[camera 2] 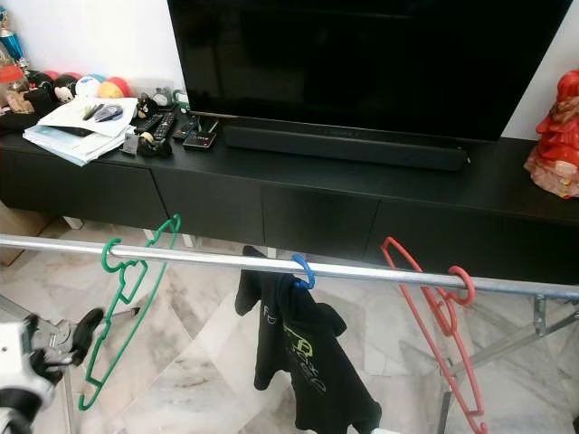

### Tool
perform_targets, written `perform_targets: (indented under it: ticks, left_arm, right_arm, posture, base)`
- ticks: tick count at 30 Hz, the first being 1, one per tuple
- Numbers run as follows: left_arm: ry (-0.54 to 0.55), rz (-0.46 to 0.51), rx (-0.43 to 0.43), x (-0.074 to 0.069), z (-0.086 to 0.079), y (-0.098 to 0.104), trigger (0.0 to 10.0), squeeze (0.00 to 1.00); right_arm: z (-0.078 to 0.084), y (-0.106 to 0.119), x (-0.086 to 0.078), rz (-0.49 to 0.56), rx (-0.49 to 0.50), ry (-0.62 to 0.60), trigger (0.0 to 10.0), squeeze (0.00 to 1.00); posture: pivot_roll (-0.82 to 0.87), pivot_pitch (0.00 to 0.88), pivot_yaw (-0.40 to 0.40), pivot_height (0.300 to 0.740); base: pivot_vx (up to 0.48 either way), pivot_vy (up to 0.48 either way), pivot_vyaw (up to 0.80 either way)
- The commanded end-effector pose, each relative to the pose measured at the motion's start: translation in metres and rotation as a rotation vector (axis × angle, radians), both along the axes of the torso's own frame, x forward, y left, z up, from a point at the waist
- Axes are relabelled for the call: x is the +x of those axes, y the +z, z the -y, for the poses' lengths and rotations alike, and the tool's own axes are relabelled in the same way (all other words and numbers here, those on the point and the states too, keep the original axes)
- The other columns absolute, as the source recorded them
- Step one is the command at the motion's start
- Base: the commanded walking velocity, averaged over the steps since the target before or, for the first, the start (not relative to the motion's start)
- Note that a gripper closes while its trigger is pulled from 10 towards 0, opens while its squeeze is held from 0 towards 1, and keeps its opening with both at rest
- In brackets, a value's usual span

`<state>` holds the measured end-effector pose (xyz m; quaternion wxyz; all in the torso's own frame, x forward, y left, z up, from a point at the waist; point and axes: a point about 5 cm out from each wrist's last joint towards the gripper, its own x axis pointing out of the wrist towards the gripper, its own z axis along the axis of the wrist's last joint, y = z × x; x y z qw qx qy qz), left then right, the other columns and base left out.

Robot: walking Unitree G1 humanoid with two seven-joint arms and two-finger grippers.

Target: Hang hanger

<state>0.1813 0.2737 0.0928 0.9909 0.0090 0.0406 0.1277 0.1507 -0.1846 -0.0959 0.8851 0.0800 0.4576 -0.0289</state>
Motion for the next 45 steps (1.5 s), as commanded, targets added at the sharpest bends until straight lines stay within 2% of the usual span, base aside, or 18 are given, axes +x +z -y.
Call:
perform_targets:
  ticks: [1, 2, 4, 6, 11, 12, 13, 14, 15, 16, 18, 21, 22, 23, 24, 29, 36, 45]
  left_arm:
    - [0.144, -0.131, -0.001, -0.021, -0.026, -0.032, 10.0, 0.0]
    - [0.144, -0.131, -0.001, -0.021, -0.026, -0.032, 10.0, 0.0]
    - [0.225, -0.225, -0.004, -0.033, -0.037, -0.056, 10.0, 0.0]
    - [0.267, -0.291, -0.02, -0.041, -0.04, -0.072, 10.0, 0.0]
    - [0.28, -0.371, -0.036, -0.048, -0.038, -0.09, 10.0, 0.0]
    - [0.266, -0.442, -0.051, -0.053, -0.035, -0.104, 10.0, 0.0]
    - [0.208, -0.539, -0.048, -0.057, -0.028, -0.121, 10.0, 0.0]
    - [0.079, -0.655, -0.025, -0.061, -0.014, -0.138, 10.0, 0.0]
    - [0.079, -0.655, -0.025, -0.061, -0.014, -0.138, 10.0, 0.0]
    - [-0.027, -0.751, 0.01, -0.067, -0.003, -0.153, 10.0, 0.0]
    - [-0.122, -0.85, 0.042, -0.075, 0.008, -0.17, 10.0, 0.0]
    - [-0.107, -0.869, 0.056, -0.072, 0.009, -0.173, 10.0, 0.0]
    - [-0.111, -0.871, 0.066, -0.066, 0.012, -0.173, 10.0, 0.0]
    - [-0.131, -0.844, 0.07, -0.053, 0.018, -0.172, 10.0, 0.0]
    - [-0.131, -0.844, 0.07, -0.053, 0.018, -0.172, 10.0, 0.0]
    - [-0.15, -0.792, 0.044, -0.031, 0.031, -0.171, 10.0, 0.0]
    - [-0.151, -0.788, 0.049, -0.029, 0.034, -0.172, 10.0, 0.0]
    - [-0.128, -0.787, 0.042, -0.032, 0.034, -0.174, 10.0, 0.0]
  right_arm:
    - [-0.001, -0.003, -0.006, -0.027, 0.006, -0.002, 10.0, 0.0]
    - [-0.001, -0.003, -0.006, -0.027, 0.006, -0.002, 10.0, 0.0]
    - [-0.001, -0.003, -0.006, -0.027, 0.006, -0.002, 10.0, 0.0]
    - [0.001, -0.002, -0.005, -0.026, 0.004, -0.007, 10.0, 0.0]
    - [0.004, -0.002, -0.005, -0.026, 0.0, -0.013, 10.0, 0.0]
    - [0.005, -0.002, -0.004, -0.026, -0.002, -0.015, 10.0, 0.0]
    - [0.006, -0.001, -0.004, -0.026, -0.004, -0.017, 10.0, 0.0]
    - [0.007, -0.001, -0.004, -0.026, -0.005, -0.019, 10.0, 0.0]
    - [0.007, -0.001, -0.004, -0.026, -0.005, -0.019, 10.0, 0.0]
    - [0.008, -0.001, -0.004, -0.026, -0.007, -0.021, 10.0, 0.0]
    - [0.01, -0.001, -0.004, -0.025, -0.008, -0.026, 10.0, 0.0]
    - [0.011, -0.001, -0.004, -0.022, -0.009, -0.033, 10.0, 0.0]
    - [0.011, -0.001, -0.004, -0.022, -0.01, -0.034, 10.0, 0.0]
    - [0.009, -0.001, -0.004, -0.02, -0.01, -0.034, 10.0, 0.0]
    - [0.009, -0.001, -0.004, -0.02, -0.01, -0.034, 10.0, 0.0]
    - [0.006, -0.001, -0.003, -0.017, -0.011, -0.03, 10.0, 0.0]
    - [0.005, 0.0, -0.002, -0.011, -0.009, -0.031, 10.0, 0.0]
    - [0.006, 0.0, -0.001, -0.003, -0.007, -0.03, 10.0, 0.0]
  posture:
    - [0.06, 0.072, 0.002, 0.74]
    - [0.06, 0.072, 0.002, 0.74]
    - [0.05, 0.067, 0.004, 0.74]
    - [0.05, 0.067, 0.006, 0.74]
    - [0.05, 0.067, 0.004, 0.74]
    - [0.05, 0.073, -0.002, 0.74]
    - [0.05, 0.078, -0.007, 0.74]
    - [0.05, 0.078, -0.011, 0.74]
    - [0.05, 0.078, -0.011, 0.74]
    - [0.05, 0.081, -0.012, 0.74]
    - [0.03, 0.082, -0.013, 0.74]
    - [0.02, 0.084, -0.016, 0.74]
    - [0.02, 0.086, -0.019, 0.74]
    - [0.02, 0.087, -0.021, 0.74]
    - [0.02, 0.087, -0.021, 0.74]
    - [0.01, 0.093, -0.022, 0.74]
    - [0.01, 0.101, -0.023, 0.74]
    - [0.01, 0.105, -0.024, 0.74]
  base:
    - [0.0, 0.0, 0.0]
    - [0.0, 0.0, 0.0]
    - [0.0, 0.0, 0.0]
    - [0.0, 0.0, 0.0]
    - [0.0, 0.0, 0.0]
    - [0.0, 0.0, 0.0]
    - [0.0, 0.0, 0.0]
    - [0.0, 0.0, 0.0]
    - [0.0, 0.0, 0.0]
    - [0.0, 0.0, 0.0]
    - [0.0, 0.0, 0.0]
    - [0.0, 0.0, 0.0]
    - [0.0, 0.0, 0.0]
    - [0.0, 0.0, 0.0]
    - [0.0, 0.0, 0.0]
    - [0.0, 0.0, 0.0]
    - [0.0, 0.0, 0.0]
    - [0.0, 0.0, 0.0]
